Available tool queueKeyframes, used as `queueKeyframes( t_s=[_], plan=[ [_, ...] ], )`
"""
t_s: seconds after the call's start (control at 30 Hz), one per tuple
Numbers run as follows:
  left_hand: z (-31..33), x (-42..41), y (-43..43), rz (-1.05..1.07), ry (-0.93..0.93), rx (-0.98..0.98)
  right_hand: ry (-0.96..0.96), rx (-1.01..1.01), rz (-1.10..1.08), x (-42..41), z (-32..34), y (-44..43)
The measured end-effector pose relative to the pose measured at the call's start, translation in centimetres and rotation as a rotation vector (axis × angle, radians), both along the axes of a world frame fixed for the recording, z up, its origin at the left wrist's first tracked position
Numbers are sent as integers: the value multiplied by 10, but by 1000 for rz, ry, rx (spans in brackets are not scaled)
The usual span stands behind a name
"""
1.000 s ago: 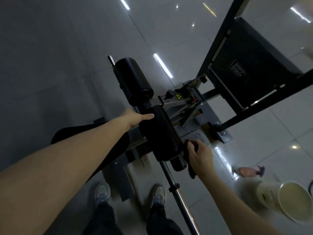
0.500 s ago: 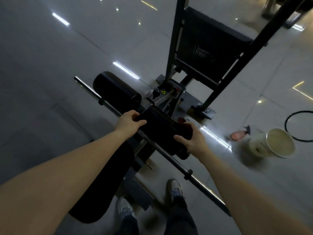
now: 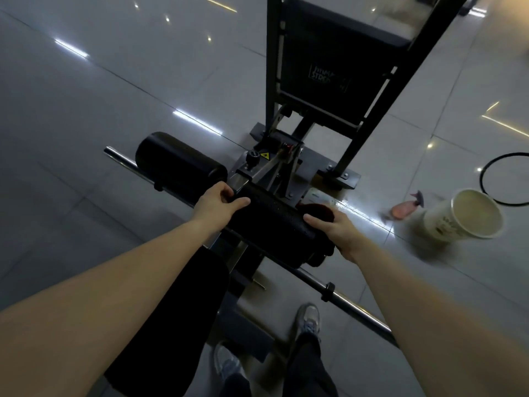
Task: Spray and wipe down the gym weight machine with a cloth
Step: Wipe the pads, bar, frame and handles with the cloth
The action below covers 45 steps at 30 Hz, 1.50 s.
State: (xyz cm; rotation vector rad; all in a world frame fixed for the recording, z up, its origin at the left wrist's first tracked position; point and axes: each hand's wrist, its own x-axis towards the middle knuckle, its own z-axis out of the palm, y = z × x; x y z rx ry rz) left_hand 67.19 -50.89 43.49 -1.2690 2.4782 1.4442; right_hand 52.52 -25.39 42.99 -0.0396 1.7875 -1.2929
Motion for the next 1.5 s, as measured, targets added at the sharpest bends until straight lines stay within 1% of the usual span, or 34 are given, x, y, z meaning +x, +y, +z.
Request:
queueKeyframes(
  t_s=[0.07,0.13,0.2,0.27,0.33,0.4,0.5,0.6,0.7,0.77,0.83,0.93,1.03,1.1,1.2,1.27,1.4,1.5],
  plan=[
    [1,-7,-1,-9,-54,-28,-37,30,49,-7,3,-3],
    [2,-11,-5,-33,-118,-34,0,80,131,-13,11,-8],
    [7,-13,-9,-36,-158,46,169,155,192,-12,23,-13],
    [16,-16,-12,-29,-183,155,400,230,171,3,32,-16],
    [22,-18,-13,-31,-198,206,579,281,118,32,31,-16],
    [24,-20,-13,-37,-209,225,739,335,126,66,22,-17],
    [21,-21,-15,-48,-222,231,945,403,83,87,14,-34],
    [18,-24,-19,-52,-228,244,1081,370,99,86,11,-71],
    [16,-29,-20,-65,-235,263,1037,280,212,75,10,-128],
    [15,-30,-20,-45,-240,257,978,212,335,62,13,-163],
    [16,-29,-20,-45,-250,246,970,173,473,49,14,-171],
    [24,-30,-19,-81,-279,260,1040,150,550,58,15,-121],
    [31,-31,-18,-73,-312,254,1212,200,567,81,14,-40],
    [33,-30,-15,-44,-307,246,1294,208,590,85,10,0],
    [31,-27,-10,-18,-306,213,1341,222,610,83,7,18],
    [29,-28,-9,-8,-322,165,1282,227,596,79,7,-2],
    [27,-30,-6,47,-346,129,1115,212,498,59,6,-77],
    [25,-30,-6,64,-338,143,1004,181,536,38,11,-128]
  ],
)
